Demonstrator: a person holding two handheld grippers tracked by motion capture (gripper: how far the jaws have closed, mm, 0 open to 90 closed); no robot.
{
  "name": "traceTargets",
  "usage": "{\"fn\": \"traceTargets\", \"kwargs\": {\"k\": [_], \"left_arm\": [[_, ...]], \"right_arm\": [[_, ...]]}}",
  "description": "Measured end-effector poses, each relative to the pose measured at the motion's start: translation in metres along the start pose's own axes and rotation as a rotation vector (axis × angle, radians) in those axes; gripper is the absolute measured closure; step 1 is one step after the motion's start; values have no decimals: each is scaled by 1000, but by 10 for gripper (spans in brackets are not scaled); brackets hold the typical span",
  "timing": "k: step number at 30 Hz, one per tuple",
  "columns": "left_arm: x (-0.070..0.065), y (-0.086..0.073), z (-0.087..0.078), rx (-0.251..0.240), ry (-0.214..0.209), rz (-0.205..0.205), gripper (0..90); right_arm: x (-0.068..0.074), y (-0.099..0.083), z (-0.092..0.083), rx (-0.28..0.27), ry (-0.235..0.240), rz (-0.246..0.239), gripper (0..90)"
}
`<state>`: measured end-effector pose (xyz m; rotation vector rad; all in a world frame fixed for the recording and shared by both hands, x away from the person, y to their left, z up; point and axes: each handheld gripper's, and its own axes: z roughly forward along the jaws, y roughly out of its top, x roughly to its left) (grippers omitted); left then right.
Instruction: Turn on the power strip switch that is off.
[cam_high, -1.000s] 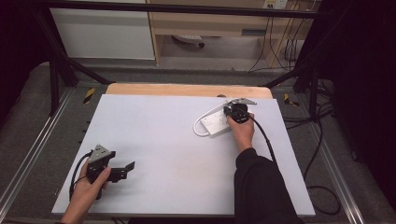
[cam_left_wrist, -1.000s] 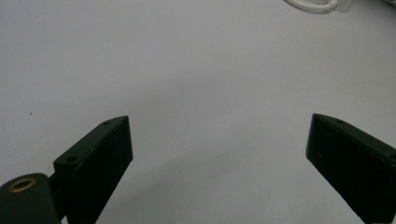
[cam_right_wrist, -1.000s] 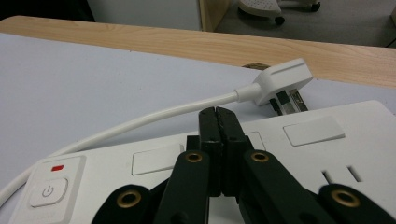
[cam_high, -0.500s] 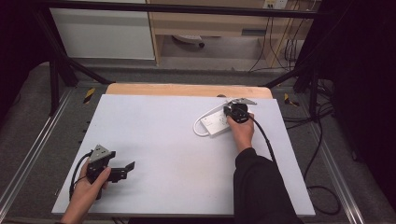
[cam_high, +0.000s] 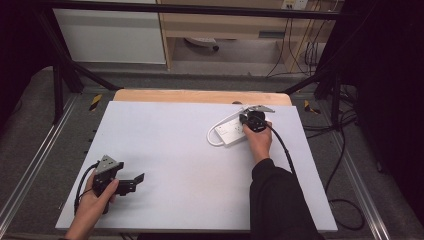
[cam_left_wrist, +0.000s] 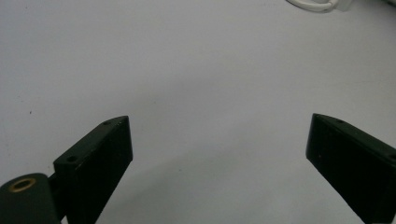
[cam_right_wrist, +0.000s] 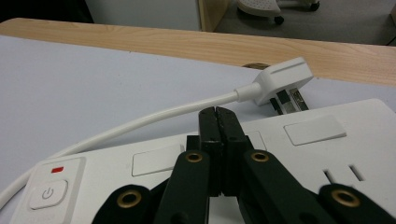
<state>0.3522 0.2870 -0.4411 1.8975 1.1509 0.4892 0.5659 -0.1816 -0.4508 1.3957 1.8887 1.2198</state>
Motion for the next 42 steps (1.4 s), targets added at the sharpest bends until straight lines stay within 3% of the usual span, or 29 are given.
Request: {"fn": "traceTargets", "kwargs": {"k": [42], "left_arm": [[0,0,0,-2,3,-4,70]], "right_arm": [[-4,2,-2,33,-9,-13,900]]}}
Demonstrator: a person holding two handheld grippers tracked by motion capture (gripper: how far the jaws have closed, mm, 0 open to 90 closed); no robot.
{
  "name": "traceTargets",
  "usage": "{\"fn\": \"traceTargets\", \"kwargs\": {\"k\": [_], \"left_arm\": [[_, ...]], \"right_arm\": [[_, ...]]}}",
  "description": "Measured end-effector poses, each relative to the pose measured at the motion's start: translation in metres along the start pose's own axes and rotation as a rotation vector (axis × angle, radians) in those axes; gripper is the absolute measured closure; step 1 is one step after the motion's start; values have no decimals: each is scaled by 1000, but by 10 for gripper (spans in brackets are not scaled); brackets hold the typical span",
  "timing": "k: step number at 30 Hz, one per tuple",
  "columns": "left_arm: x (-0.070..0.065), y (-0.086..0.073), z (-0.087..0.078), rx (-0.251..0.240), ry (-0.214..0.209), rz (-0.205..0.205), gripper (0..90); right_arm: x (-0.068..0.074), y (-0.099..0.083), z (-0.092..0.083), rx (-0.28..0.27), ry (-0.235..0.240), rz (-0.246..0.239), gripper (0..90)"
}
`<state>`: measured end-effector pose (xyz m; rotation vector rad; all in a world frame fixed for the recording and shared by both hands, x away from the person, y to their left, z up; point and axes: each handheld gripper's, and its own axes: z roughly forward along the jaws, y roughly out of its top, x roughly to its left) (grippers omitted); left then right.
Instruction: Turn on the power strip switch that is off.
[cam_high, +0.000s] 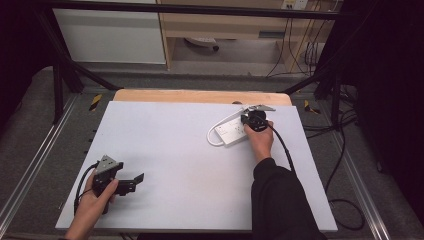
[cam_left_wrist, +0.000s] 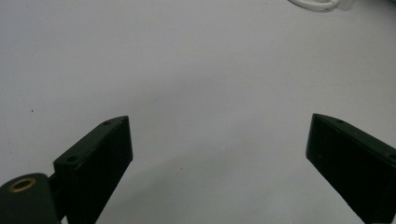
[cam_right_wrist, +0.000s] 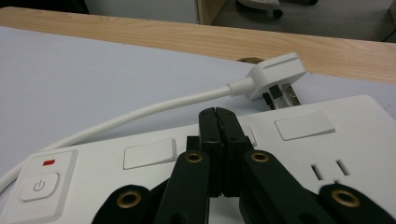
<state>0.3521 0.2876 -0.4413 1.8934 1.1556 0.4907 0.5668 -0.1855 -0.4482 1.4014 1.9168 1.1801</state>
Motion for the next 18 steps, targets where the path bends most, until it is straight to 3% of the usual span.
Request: {"fn": "traceTargets", "kwargs": {"k": [18], "left_arm": [[0,0,0,0,0,2,71]], "right_arm": [[0,6,-9,-12,13,9,886]]}}
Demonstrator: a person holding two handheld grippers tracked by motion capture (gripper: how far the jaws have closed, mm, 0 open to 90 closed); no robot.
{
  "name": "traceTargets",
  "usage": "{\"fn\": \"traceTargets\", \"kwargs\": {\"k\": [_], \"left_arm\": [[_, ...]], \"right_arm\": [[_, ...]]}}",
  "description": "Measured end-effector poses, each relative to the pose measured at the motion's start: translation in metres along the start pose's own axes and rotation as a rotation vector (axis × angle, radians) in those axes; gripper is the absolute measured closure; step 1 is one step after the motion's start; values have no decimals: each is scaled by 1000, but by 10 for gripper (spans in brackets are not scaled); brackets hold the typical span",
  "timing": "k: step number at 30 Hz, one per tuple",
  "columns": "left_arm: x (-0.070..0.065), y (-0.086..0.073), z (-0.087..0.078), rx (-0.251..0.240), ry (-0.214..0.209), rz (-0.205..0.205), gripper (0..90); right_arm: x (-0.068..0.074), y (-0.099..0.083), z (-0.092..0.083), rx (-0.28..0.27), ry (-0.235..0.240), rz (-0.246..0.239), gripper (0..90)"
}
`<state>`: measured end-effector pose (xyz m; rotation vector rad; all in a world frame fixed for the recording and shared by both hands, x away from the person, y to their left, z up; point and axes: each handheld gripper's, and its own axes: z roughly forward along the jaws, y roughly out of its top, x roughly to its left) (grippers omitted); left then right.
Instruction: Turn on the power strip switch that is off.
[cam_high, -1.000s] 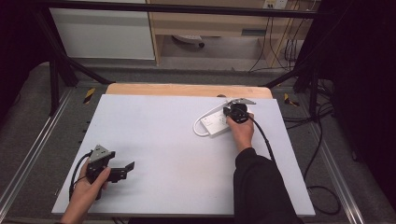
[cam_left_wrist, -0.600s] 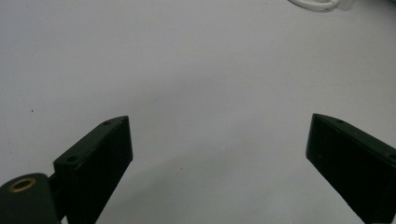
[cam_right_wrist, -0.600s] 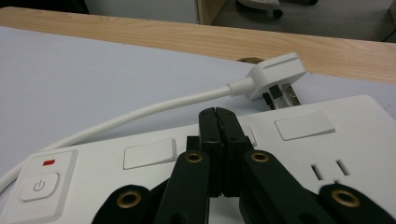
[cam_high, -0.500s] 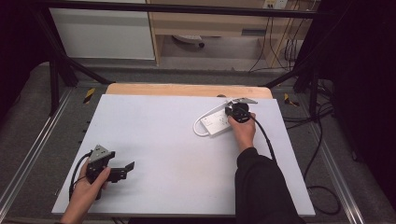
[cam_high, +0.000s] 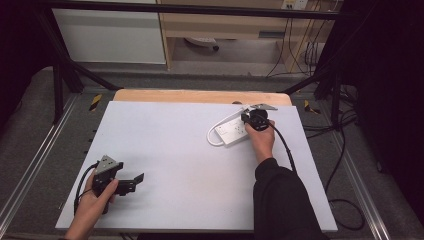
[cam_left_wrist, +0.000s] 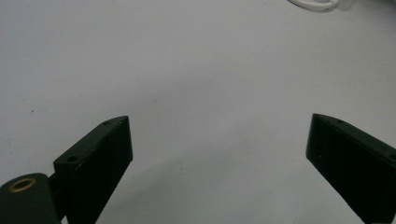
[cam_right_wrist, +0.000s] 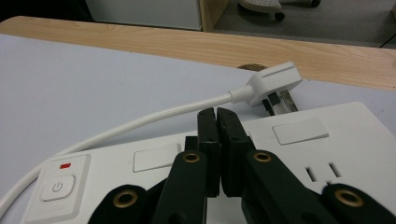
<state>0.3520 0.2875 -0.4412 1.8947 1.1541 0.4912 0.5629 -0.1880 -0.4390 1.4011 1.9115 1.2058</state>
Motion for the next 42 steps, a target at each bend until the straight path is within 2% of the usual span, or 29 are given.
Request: {"fn": "traceTargets", "kwargs": {"k": [11,21,34,42], "left_arm": [[0,0,0,1,2,-1,71],[0,-1,0,3,3,0,71],[0,-1,-1,6,4,-3,71],[0,-2,-1,12,1,5,71]], "right_arm": [[-2,5,-9,-10,8,4,851],[-4,9,-18,21,14,-11,814],[-3,12,-32,39,35,-27,726],[-8,9,-45,42,38,-11,669]]}}
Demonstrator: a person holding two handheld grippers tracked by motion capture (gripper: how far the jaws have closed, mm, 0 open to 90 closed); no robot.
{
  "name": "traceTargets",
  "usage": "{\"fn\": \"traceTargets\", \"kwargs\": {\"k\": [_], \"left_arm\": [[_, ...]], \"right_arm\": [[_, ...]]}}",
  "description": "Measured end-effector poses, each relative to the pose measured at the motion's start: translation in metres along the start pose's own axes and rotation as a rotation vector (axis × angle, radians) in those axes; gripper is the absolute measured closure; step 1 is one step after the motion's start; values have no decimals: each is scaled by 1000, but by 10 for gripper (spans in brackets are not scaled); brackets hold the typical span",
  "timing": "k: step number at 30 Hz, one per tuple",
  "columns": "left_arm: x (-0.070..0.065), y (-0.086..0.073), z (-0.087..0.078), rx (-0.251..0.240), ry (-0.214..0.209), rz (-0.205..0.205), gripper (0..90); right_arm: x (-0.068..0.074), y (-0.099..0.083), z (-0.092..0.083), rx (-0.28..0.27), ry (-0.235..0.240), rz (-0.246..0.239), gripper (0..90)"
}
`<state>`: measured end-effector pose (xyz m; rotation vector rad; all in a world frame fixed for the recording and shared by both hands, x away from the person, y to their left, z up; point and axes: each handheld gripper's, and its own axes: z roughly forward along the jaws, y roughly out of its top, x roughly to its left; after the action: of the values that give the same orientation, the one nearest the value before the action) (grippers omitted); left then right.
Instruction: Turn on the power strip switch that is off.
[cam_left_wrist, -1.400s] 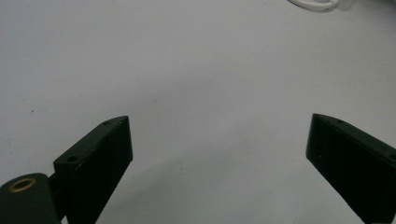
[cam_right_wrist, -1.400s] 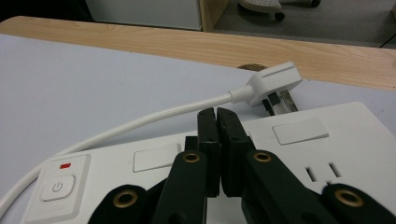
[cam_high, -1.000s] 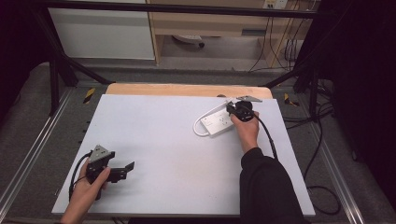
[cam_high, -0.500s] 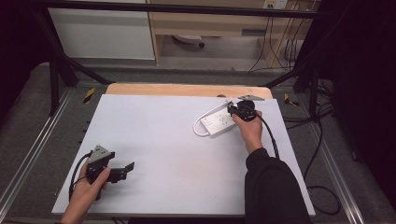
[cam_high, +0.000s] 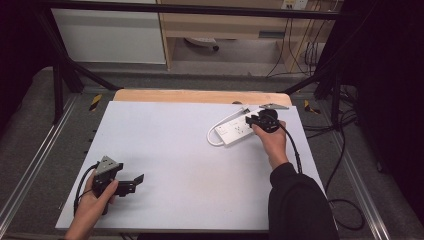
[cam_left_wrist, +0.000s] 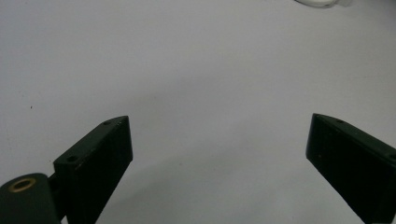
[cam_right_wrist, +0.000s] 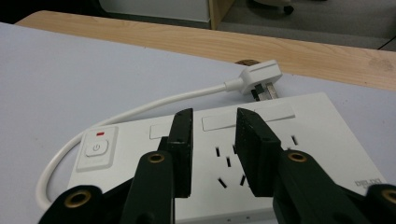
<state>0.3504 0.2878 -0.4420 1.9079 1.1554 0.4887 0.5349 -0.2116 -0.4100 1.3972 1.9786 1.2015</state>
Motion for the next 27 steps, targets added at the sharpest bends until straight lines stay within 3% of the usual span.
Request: {"fn": "traceTargets", "kwargs": {"k": [27], "left_arm": [[0,-1,0,-1,1,-6,71]], "right_arm": [[-4,2,-33,38,25,45,315]]}}
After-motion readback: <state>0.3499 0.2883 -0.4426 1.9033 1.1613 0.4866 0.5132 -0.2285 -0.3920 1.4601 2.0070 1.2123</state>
